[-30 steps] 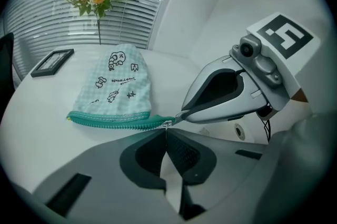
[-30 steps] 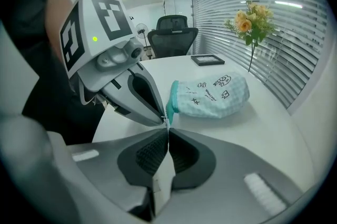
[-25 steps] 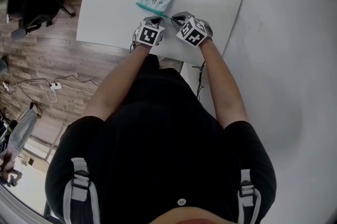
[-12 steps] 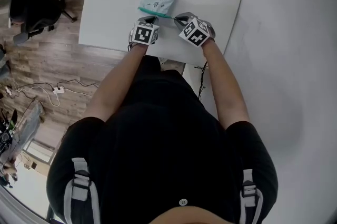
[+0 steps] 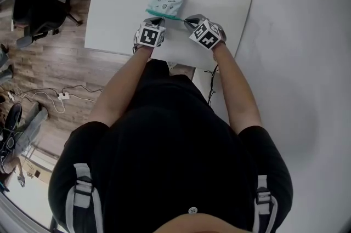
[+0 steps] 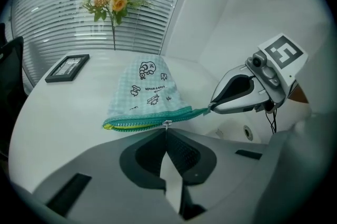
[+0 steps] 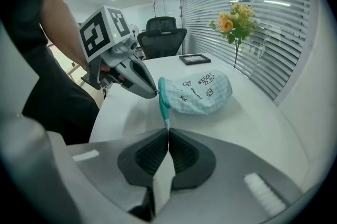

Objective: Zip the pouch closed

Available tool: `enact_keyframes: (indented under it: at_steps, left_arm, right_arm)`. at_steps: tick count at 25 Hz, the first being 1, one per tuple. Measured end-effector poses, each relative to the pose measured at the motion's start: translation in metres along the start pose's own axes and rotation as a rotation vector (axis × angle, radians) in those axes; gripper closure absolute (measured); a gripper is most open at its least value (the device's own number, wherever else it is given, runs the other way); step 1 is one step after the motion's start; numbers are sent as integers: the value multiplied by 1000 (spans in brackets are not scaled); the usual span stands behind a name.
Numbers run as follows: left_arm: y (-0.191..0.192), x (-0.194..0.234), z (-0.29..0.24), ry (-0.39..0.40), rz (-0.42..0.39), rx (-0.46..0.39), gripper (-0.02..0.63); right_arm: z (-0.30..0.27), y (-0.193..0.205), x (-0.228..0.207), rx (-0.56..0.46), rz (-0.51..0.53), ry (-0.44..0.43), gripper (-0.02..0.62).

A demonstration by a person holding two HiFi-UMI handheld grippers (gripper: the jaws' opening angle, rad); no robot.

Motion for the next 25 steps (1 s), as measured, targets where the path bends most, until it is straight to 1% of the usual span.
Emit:
enact_keyframes:
  at_steps: [7, 18, 25]
  left_arm:
    - [0, 8, 0, -22, 17, -4, 598]
    - [-3, 34, 8, -60, 45, -15, 598]
    - [-4, 50, 9, -91, 57, -10, 598]
  right_arm:
    - [1, 9, -8, 3, -11, 14, 583]
    - [6, 8, -14, 3, -26, 41, 583]
    - [6, 17, -18, 6, -44, 40, 584]
Point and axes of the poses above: the fingertips, and each gripper's own axes: z backward along the fingers, x to its left, y out of its underside, the point moved 5 cm from there along z, backward along the fingers, and after that the axes turned 3 degrees about z, right-handed, at the moved point
